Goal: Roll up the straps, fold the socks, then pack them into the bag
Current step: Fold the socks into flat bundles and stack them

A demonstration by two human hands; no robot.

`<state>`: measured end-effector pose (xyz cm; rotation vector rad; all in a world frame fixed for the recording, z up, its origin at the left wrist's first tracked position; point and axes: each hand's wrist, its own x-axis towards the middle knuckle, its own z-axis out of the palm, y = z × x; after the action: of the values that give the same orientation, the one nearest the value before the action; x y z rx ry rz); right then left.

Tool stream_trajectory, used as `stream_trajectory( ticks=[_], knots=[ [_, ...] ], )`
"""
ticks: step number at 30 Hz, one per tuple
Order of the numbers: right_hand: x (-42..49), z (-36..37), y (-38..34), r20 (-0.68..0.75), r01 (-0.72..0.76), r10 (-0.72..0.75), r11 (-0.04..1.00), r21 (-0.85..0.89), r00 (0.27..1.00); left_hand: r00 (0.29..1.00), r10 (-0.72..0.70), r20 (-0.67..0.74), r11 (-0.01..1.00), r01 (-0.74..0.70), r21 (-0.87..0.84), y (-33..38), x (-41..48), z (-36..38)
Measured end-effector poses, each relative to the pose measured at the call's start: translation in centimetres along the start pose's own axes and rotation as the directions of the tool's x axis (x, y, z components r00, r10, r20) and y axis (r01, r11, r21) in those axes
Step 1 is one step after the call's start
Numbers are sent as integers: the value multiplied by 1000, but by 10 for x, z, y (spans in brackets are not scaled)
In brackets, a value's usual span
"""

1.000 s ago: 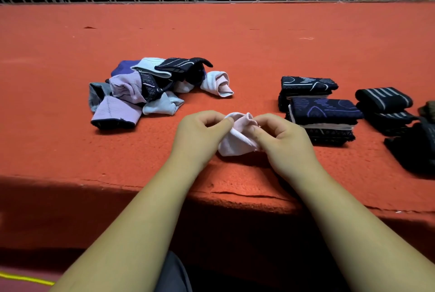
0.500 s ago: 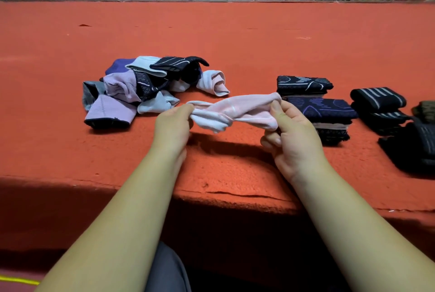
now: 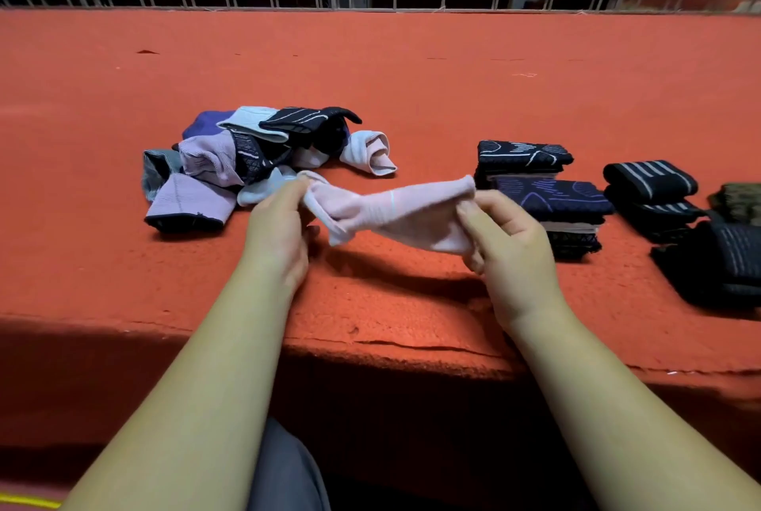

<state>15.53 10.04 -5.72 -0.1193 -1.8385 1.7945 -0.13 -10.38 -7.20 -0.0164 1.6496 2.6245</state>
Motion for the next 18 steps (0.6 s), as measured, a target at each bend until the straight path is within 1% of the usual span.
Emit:
stream_trajectory(
  ticks=[2, 4, 5, 6, 8, 9, 10, 11, 13, 14, 16, 18],
  knots=[
    [-6, 1, -6, 1, -24, 24, 999, -47, 1000, 981, 76, 177, 989, -97, 114, -1, -9, 2],
    [-6, -2, -11, -40, -47, 45, 998, -45, 998, 936, 91, 340, 963, -169, 209, 1, -14, 0],
    [-4, -4, -11, -51, -46, 45, 998, -31, 998, 913, 96, 397, 947, -206, 244, 2, -16, 0],
    [-3, -5, -10, -66, -47, 46, 999, -3, 997, 893, 98, 439, 940, -228, 253, 3, -18, -1],
    [3, -9, -7, -106, -75, 82, 995, 69, 991, 871, 91, 482, 952, -218, 214, 3, -22, -1],
    [5, -10, -5, -111, -103, 109, 993, 58, 988, 862, 88, 499, 962, -204, 182, 2, -25, -1],
    [8, -10, -3, -100, -131, 130, 991, -5, 986, 853, 88, 514, 970, -190, 149, 1, -27, 0],
    [9, -9, -2, -70, -154, 147, 983, -103, 987, 847, 90, 524, 976, -179, 121, 1, -28, 0],
    [10, -5, 2, 48, -162, 186, 937, -310, 981, 837, 98, 539, 977, -185, 109, 3, -30, 0],
    [9, -3, 3, 115, -148, 209, 905, -398, 971, 832, 102, 545, 969, -208, 136, 6, -31, -1],
    [6, 1, 5, 215, -124, 272, 843, -524, 938, 839, 110, 533, 914, -297, 278, 13, -34, -2],
    [5, 3, 4, 276, -119, 342, 794, -596, 898, 852, 103, 514, 800, -377, 466, 21, -41, -2]
  ],
)
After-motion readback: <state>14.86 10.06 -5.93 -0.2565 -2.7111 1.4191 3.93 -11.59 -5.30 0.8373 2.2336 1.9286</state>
